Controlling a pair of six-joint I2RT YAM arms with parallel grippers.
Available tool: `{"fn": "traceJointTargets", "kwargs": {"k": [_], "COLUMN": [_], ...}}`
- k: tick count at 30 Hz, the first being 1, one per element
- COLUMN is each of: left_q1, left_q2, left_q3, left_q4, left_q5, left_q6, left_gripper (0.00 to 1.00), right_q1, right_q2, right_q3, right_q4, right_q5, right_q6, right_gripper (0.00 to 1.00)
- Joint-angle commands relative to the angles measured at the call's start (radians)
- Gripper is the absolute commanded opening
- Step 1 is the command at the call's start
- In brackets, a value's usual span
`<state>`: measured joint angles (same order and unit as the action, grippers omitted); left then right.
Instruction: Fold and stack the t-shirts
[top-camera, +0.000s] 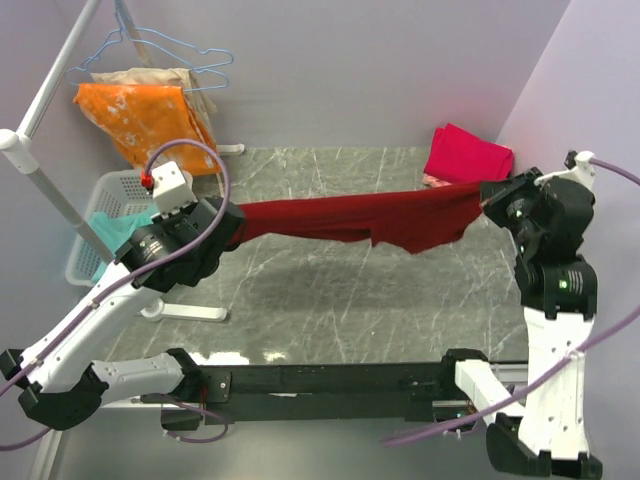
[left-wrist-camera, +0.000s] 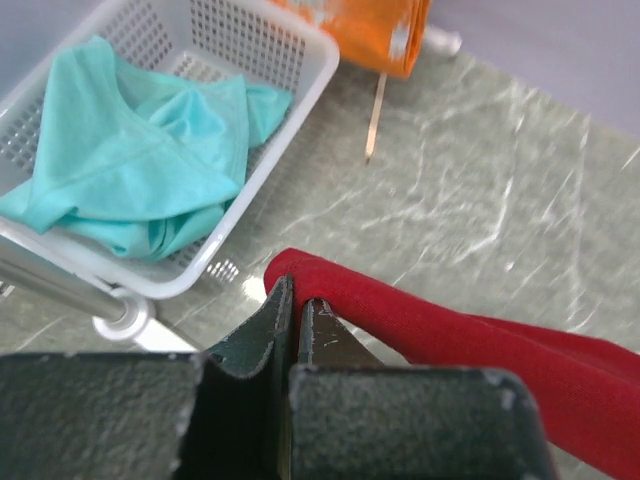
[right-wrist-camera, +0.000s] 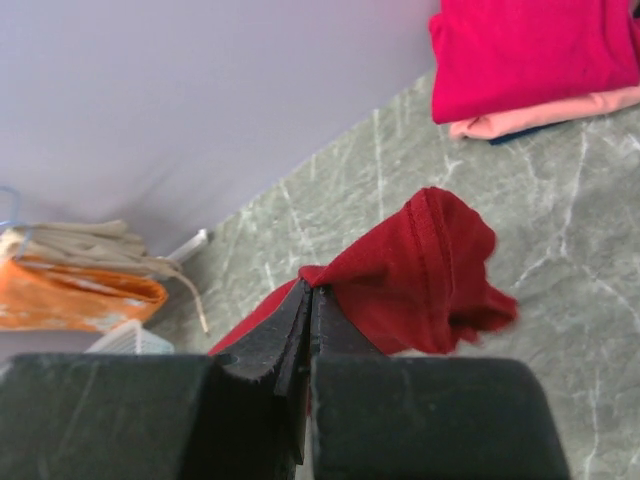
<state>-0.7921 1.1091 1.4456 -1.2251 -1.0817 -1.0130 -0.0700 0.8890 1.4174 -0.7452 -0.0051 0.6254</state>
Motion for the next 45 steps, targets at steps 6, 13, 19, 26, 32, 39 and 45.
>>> {"fn": "traceJointTargets", "kwargs": {"k": [6, 13, 19, 26, 32, 39, 45], "left_q1": [0.008, 0.008, 0.054, 0.183, 0.29, 0.321, 0.337], "left_q2": [0.106, 0.302, 0.477, 0.619, 0.768, 0.871, 0.916], "left_q3": [-0.177, -0.225, -0.223, -0.222, -0.048, 0.099, 0.203], "left_q4": [0.196, 0.308, 0.314, 0.384, 0.36, 0.43, 0.437], "left_q5": [0.229, 0.422, 0.361, 0.264, 0.232, 0.232, 0.212], "left_q6": [0.145, 0.157, 0.105, 0.005, -0.006, 0.116, 0.152], "left_gripper": [0.13, 0.09, 0.01, 0.01, 0.01, 0.01, 0.65], "right_q1": [-0.01, -0.007, 0.001, 0.002, 0.003, 0.002, 0.003], "right_q2": [0.025, 0.253, 0.527, 0.711, 0.812, 0.892, 0.929], "right_q3": [-0.237, -0.405, -0.309, -0.199, -0.104, -0.058, -0.048], "right_q4": [0.11, 0.302, 0.342, 0.415, 0.397, 0.399, 0.406], "right_q5": [-0.068, -0.131, -0.125, -0.116, -0.116, -0.13, -0.162], "right_q6": [0.069, 0.125, 0.111, 0.073, 0.046, 0.043, 0.04], "right_gripper": [0.0, 0.0, 0.0, 0.0, 0.0, 0.0, 0.0]}}
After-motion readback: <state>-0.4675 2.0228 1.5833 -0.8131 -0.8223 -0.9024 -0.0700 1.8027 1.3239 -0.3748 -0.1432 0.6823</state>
